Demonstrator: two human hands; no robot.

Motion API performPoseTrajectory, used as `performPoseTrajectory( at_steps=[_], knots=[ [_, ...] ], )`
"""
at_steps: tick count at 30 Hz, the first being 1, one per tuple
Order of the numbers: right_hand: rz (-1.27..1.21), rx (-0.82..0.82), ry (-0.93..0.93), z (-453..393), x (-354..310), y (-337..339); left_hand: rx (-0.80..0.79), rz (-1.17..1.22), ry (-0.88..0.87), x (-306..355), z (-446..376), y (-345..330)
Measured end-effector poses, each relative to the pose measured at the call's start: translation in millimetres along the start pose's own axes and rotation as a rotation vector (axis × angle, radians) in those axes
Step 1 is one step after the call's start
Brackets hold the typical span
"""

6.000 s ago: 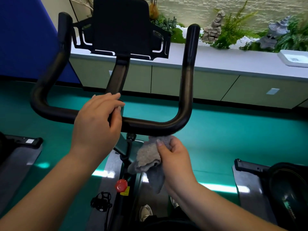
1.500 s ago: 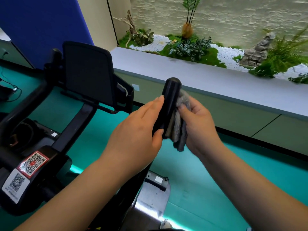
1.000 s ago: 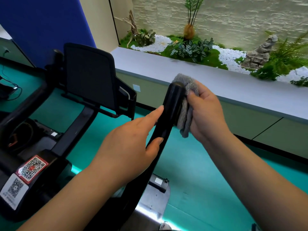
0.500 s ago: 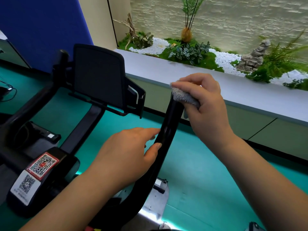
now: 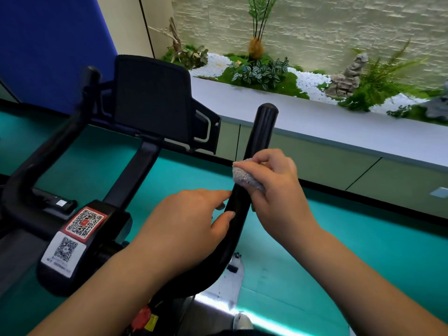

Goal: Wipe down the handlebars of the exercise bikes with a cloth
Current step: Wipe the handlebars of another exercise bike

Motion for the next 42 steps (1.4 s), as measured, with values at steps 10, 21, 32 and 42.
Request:
performPoseTrajectory(
  at_steps=[10,21,32,42],
  knots=[
    [-0.123,0.002,-0.082,40.1,-28.9,-5.5,-0.001,-0.058,-0.092,-3.6,24.1,4.2],
    [-0.081,0.089,-0.331,71.8,-19.1,14.9,0.138,0.033,-0.250,-7.8,32.0,5.9],
    [-0.332,0.107,-0.638,129.9,85.3,75.5,0.381,0.066,-0.438,102.2,29.3,-13.4],
    [-0.929,0.111,-0.792,166.6,181.2,117.4,0.088,0.382,-0.153,205.7,-23.4,-120.9]
  ],
)
Point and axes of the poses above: each hand's wrist, its own z-axis away from the middle knuckle, its own y-axis out of the back of the hand, x = y × z, the point moved 9 cm from there along -z, towards the middle knuckle, and after that the axes turned 9 degrees about y, right-handed, at the moved point
